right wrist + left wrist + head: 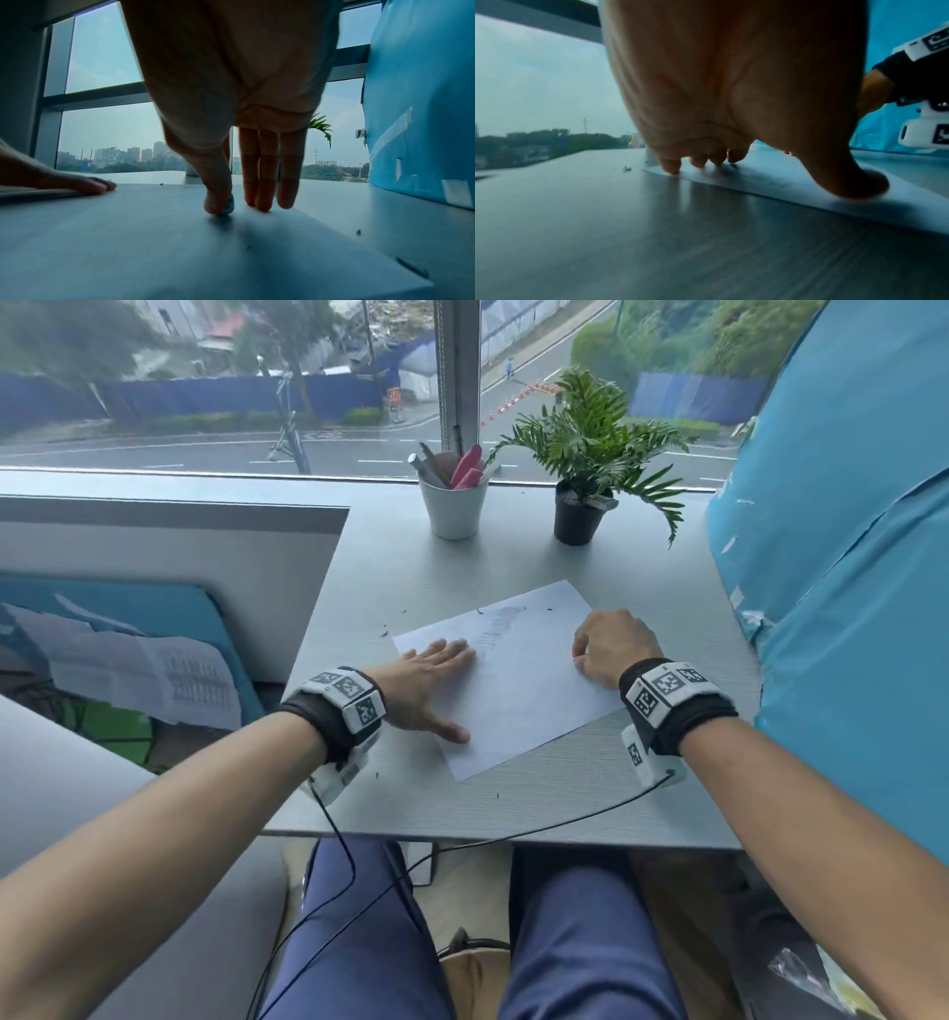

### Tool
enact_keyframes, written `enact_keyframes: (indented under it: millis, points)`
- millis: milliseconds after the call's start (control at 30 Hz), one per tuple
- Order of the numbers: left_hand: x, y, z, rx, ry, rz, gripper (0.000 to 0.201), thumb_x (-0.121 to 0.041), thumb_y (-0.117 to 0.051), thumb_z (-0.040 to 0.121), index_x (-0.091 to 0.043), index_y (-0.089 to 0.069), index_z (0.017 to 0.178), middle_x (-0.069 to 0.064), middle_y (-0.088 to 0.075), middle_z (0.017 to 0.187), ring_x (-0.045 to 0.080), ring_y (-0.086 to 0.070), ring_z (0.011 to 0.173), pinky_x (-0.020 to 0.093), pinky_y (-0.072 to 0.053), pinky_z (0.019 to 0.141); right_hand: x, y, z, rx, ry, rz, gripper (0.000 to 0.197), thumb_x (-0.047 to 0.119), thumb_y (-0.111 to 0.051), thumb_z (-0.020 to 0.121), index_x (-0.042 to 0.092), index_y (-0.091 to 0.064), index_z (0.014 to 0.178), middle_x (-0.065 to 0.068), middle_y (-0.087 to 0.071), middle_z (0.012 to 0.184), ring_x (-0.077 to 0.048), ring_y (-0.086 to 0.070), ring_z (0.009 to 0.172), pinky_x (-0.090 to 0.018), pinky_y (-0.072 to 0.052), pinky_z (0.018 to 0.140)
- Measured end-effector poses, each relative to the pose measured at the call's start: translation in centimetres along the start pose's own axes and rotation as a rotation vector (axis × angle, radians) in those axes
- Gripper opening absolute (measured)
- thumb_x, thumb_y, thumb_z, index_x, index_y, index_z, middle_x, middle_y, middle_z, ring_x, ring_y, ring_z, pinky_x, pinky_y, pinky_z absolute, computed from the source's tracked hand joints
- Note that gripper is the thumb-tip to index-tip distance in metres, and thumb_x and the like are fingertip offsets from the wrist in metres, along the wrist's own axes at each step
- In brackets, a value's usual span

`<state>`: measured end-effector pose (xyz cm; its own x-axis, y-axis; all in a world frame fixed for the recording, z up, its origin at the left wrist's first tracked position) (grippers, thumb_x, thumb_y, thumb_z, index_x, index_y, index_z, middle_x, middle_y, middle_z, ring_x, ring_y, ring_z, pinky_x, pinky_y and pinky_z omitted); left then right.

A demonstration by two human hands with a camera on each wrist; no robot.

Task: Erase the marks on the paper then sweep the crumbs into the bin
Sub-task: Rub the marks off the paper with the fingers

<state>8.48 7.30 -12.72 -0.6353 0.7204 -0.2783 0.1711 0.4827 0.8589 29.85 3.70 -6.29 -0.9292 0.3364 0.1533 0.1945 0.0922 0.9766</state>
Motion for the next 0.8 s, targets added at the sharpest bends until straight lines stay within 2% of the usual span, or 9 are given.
enact_keyframes:
  millis: [67,167,300,367,500,567,700,733,800]
  points:
    - [0.1,-0.5,0.3,-0.001,0.039,-0.011,0.137,-0.082,-0.066,0.062,-0.024,0.014,0.157,-0.003,0.023,0.162,0.019,0.021,0.149,0.042,0.011,0.119,0.7,0.1,-0.3,0.011,0.015,0.001,0.013,0.014,-0.066,0.081,0.023,-0.074,0.086,-0.008,-0.070,0.100,-0.030,-0.067,0.092,-0.031,-0.052,0.078]
    - [0.8,-0.3,0.4,-0.011,0.102,-0.032,0.146,-0.082,-0.072,0.055,-0.024,0.016,0.156,0.000,0.026,0.162,0.021,0.024,0.148,0.041,0.014,0.117,3.8,-0.6,-0.8,0.017,0.118,0.101,0.005,0.017,-0.072,0.078,0.021,-0.073,0.079,-0.006,-0.071,0.094,-0.025,-0.066,0.090,-0.032,-0.055,0.082]
    - [1.3,-0.3,0.4,-0.004,0.152,-0.022,0.152,-0.085,-0.072,0.048,-0.026,0.018,0.156,0.000,0.029,0.161,0.023,0.027,0.147,0.044,0.015,0.119,9.5,-2.3,-1.6,0.075,0.295,0.297,0.006,0.019,-0.073,0.080,0.014,-0.076,0.082,0.001,-0.071,0.083,-0.013,-0.064,0.081,-0.025,-0.053,0.081]
    - [1.4,-0.3,0.4,0.000,0.161,-0.011,0.153,-0.086,-0.072,0.047,-0.025,0.018,0.156,0.000,0.029,0.161,0.022,0.027,0.147,0.046,0.013,0.120,10.3,-2.6,-0.5,0.073,0.307,0.293,0.010,0.020,-0.071,0.081,0.013,-0.077,0.084,-0.001,-0.072,0.085,-0.015,-0.064,0.084,-0.023,-0.052,0.081]
    - [1.5,-0.3,0.4,-0.011,0.151,-0.011,0.154,-0.088,-0.070,0.047,-0.025,0.018,0.156,-0.001,0.029,0.161,0.022,0.027,0.147,0.047,0.013,0.120,9.0,-1.5,2.8,0.030,0.203,0.281,0.013,0.019,-0.068,0.079,0.011,-0.077,0.083,-0.008,-0.075,0.088,-0.022,-0.067,0.090,-0.026,-0.052,0.081]
    - [1.5,-0.3,0.4,-0.021,0.149,-0.002,0.153,-0.088,-0.069,0.047,-0.026,0.019,0.155,-0.001,0.028,0.161,0.022,0.026,0.148,0.049,0.013,0.120,10.4,-1.8,2.1,0.039,0.259,0.249,0.013,0.018,-0.066,0.080,0.011,-0.077,0.080,-0.007,-0.074,0.085,-0.020,-0.065,0.083,-0.022,-0.048,0.074]
    - [1.5,-0.6,0.5,-0.019,0.146,0.017,0.153,-0.091,-0.067,0.047,-0.027,0.020,0.155,-0.002,0.029,0.161,0.022,0.026,0.148,0.054,0.011,0.120,14.7,-5.3,-3.9,0.271,0.513,0.128,0.015,0.019,-0.062,0.081,0.010,-0.074,0.077,-0.005,-0.070,0.076,-0.019,-0.060,0.069,-0.025,-0.048,0.064]
    - [1.5,-0.6,0.5,-0.017,0.146,0.020,0.153,-0.091,-0.066,0.047,-0.027,0.021,0.155,-0.002,0.030,0.161,0.022,0.027,0.148,0.054,0.011,0.120,14.8,-5.4,-4.1,0.307,0.535,0.117,0.015,0.019,-0.062,0.081,0.010,-0.074,0.078,-0.004,-0.071,0.075,-0.019,-0.061,0.069,-0.027,-0.050,0.065]
    - [1.6,-0.7,0.4,-0.014,0.150,0.014,0.152,-0.091,-0.066,0.047,-0.027,0.020,0.155,-0.002,0.029,0.161,0.023,0.026,0.148,0.054,0.010,0.120,13.8,-4.2,-1.6,0.255,0.479,0.143,0.016,0.020,-0.063,0.082,0.009,-0.076,0.081,-0.006,-0.074,0.078,-0.021,-0.066,0.075,-0.027,-0.051,0.070]
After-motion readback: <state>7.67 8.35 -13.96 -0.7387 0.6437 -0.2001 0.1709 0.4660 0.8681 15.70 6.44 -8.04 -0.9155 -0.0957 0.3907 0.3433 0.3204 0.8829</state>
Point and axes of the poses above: each hand's wrist, its own z-axis towards the middle knuckle, its own y-axis out of the back of the hand, x = y × z, the point moved 10 cm from there along z, towards the middle knuckle
